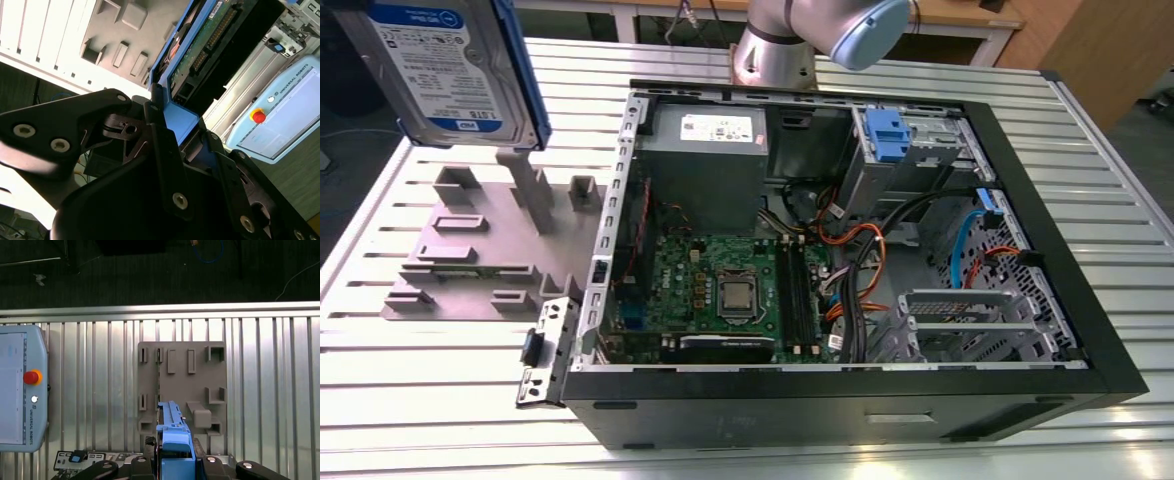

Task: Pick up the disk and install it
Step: 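Pick up the disk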

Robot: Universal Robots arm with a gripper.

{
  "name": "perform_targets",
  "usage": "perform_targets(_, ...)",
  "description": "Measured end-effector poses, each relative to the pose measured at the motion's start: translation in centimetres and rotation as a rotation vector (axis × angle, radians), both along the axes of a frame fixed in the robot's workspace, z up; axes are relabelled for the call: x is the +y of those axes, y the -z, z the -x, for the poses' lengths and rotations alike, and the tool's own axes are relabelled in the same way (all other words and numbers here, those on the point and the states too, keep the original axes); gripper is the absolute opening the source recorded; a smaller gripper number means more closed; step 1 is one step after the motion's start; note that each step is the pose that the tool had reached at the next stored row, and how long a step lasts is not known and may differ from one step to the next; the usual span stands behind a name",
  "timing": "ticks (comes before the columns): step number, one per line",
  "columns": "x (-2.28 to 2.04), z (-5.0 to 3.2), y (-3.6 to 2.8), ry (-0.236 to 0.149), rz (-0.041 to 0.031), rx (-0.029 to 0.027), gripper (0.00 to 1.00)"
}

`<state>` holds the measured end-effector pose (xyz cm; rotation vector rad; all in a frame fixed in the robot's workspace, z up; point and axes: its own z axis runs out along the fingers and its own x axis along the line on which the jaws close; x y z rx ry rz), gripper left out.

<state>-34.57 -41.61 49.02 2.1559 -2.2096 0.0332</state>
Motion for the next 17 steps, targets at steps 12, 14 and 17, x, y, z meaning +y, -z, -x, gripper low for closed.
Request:
perform_targets(12,0.00,-0.29,0.00,0.000,0.0000,-0.0001,0.36)
perform_targets(14,0.00,-0.34,0.00,0.000,0.0000,0.0000,0.36)
perform_targets(17,0.00,-0.41,0.00,0.000,0.0000,0.0000,0.36)
